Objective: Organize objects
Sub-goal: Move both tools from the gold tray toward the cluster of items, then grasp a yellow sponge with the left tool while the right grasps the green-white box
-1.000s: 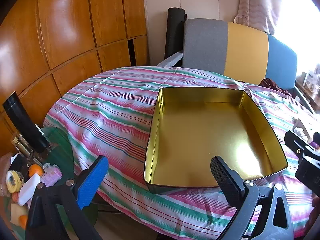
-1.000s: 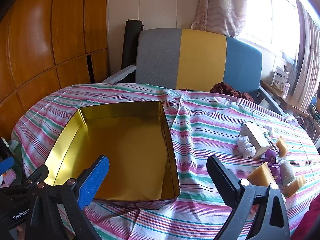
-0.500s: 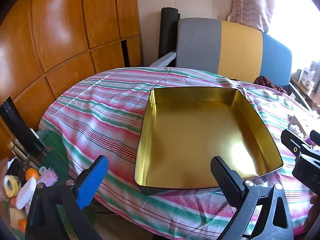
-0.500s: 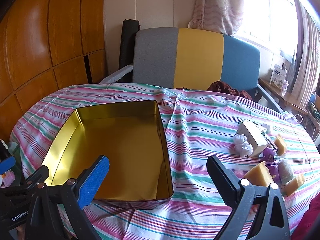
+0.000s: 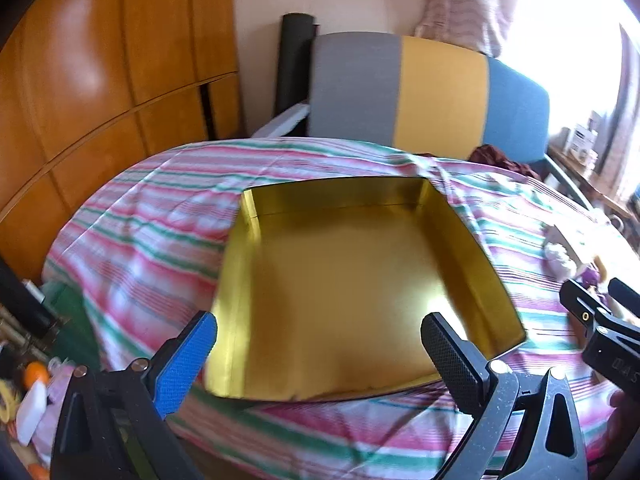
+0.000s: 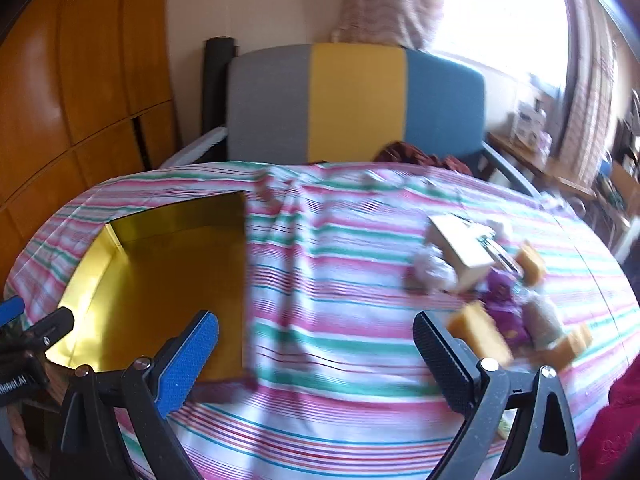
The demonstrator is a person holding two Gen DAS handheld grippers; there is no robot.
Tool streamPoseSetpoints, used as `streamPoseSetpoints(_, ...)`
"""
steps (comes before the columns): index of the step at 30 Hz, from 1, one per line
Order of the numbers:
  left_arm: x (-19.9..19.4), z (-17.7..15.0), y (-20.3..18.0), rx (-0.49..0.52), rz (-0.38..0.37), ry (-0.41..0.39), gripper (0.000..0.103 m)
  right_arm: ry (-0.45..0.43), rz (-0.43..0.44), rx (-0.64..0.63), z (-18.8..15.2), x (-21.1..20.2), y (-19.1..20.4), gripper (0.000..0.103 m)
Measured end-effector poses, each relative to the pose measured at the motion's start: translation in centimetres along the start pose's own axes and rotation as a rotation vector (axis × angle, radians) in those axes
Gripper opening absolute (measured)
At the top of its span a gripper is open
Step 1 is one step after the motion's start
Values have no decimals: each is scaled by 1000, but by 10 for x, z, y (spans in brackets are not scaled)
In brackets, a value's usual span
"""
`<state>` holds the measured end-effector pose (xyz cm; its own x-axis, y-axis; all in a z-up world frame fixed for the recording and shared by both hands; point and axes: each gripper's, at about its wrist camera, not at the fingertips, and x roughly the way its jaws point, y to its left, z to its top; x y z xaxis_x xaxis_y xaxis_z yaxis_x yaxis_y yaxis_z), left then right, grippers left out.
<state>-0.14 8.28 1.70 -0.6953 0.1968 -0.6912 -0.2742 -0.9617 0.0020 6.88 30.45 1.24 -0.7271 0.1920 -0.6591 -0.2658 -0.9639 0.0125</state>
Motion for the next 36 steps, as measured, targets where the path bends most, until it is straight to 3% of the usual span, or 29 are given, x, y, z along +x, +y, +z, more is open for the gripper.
streamPoseSetpoints(4,4,8,-30,69,-83,3,103,35,-62,68,-4,-2,-55,100)
streamPoseSetpoints(10,6,13,-95,254,-210,-13,103,108,-142,206,-7,-9,-146,100)
streamPoseSetpoints(20,22,11,-204,458,-427,25,102,150,-235,335,-26,-34,-231,100)
streamPoseSetpoints(29,32,-13,-294,738,-616,22,102,197,-132,475,-45,-35,-266,100)
streamPoseSetpoints(36,54,-23,-333,835,-663,56,102,201,-51,523,-49,-31,-272,100)
